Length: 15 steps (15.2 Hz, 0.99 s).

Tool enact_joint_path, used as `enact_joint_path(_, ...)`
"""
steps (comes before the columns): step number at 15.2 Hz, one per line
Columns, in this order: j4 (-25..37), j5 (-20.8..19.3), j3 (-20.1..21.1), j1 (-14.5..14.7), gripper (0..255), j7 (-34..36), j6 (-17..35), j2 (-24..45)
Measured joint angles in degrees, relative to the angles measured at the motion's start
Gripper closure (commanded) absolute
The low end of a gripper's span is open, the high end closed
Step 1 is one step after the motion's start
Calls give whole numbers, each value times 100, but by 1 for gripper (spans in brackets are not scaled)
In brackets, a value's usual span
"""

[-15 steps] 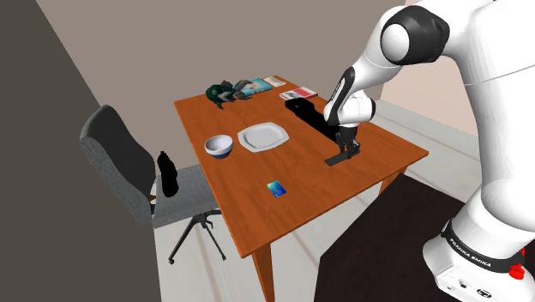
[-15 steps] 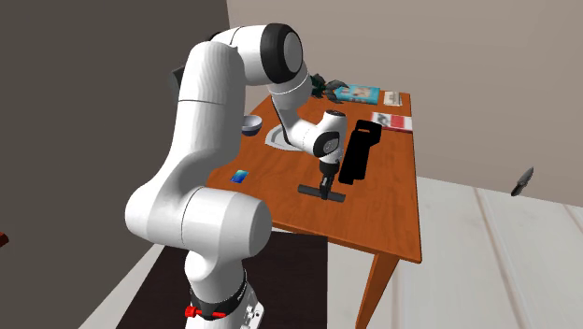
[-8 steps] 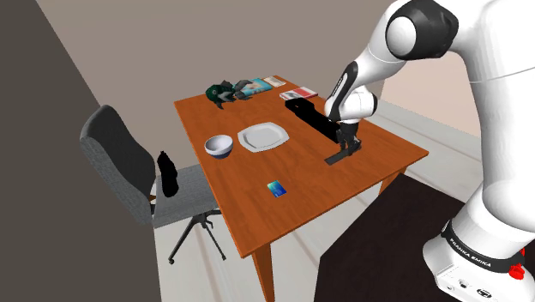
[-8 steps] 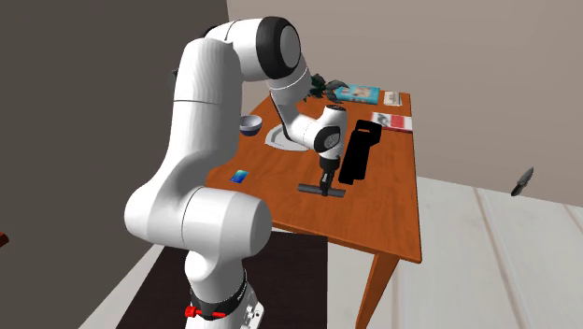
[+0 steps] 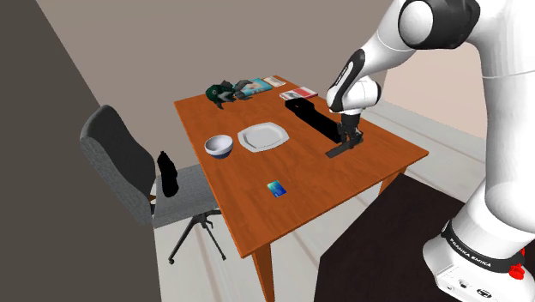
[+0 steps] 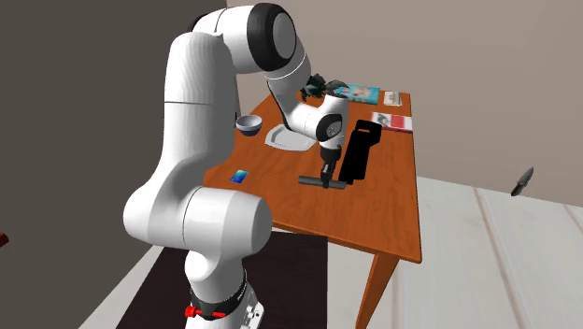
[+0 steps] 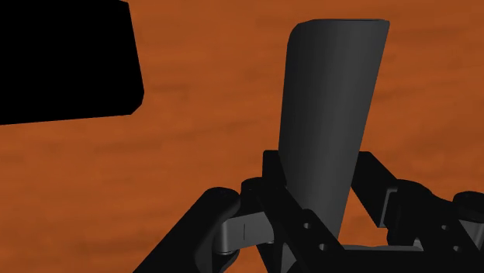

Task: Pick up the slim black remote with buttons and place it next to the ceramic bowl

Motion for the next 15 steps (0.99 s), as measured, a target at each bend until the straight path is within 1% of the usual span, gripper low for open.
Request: enact_joint_path(15, -10, -635, -420, 303, 255, 393, -872, -963)
